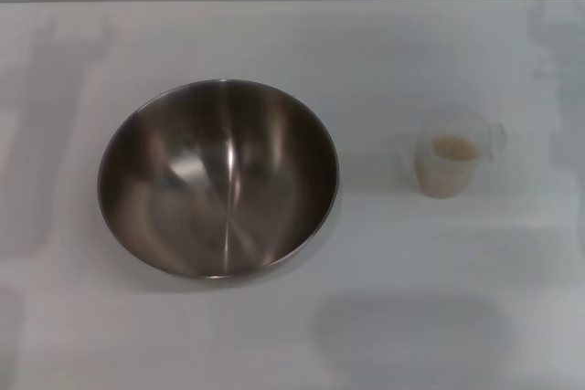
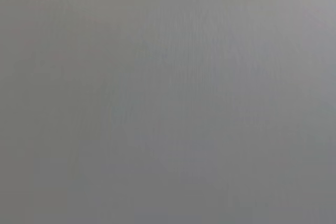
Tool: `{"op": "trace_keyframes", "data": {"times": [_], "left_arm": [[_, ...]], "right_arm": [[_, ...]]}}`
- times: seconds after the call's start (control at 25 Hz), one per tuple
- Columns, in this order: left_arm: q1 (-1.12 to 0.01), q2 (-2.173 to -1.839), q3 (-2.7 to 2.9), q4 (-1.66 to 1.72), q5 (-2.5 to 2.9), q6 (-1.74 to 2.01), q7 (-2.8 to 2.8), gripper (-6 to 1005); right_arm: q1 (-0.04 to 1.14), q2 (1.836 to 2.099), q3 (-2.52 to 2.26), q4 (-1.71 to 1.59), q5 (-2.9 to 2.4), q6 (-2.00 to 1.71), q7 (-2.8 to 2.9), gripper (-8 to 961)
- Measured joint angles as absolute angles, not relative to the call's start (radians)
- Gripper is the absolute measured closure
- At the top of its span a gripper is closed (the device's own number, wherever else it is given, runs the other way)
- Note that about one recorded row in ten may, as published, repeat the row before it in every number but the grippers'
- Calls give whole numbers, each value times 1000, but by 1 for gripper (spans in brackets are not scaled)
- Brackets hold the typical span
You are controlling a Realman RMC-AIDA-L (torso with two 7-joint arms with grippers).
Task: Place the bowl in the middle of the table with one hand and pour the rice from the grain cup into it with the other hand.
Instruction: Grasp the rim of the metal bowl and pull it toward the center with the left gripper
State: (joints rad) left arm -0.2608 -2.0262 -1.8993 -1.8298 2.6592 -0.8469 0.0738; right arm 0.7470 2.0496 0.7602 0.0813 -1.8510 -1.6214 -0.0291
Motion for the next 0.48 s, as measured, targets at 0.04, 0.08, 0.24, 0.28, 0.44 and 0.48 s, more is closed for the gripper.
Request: {"op": "trace_keyframes", "data": {"times": [0.04, 0.08, 0.24, 0.28, 0.44, 0.48], "left_arm": [[-253, -2030, -1915, -1871, 2619, -929, 117, 198], [-248, -2035, -1931, -1911, 2584, -1006, 151, 198], [-266, -2049, -1965, -1982, 2559, -1273, 211, 199], [-279, -2051, -1969, -1986, 2567, -1336, 214, 199], [-341, -2056, -1992, -1952, 2597, -1533, 214, 200], [-356, -2057, -1993, -1933, 2600, -1567, 214, 200]], "right_arm": [[747, 2048, 760, 81, -1851, -1621, -29, 447], [747, 2047, 760, 81, -1851, -1621, -29, 447], [749, 2045, 760, 81, -1851, -1622, -29, 447], [750, 2044, 759, 81, -1852, -1621, -29, 447], [755, 2041, 758, 81, -1852, -1618, -29, 447], [756, 2041, 758, 80, -1852, -1616, -29, 447]]}}
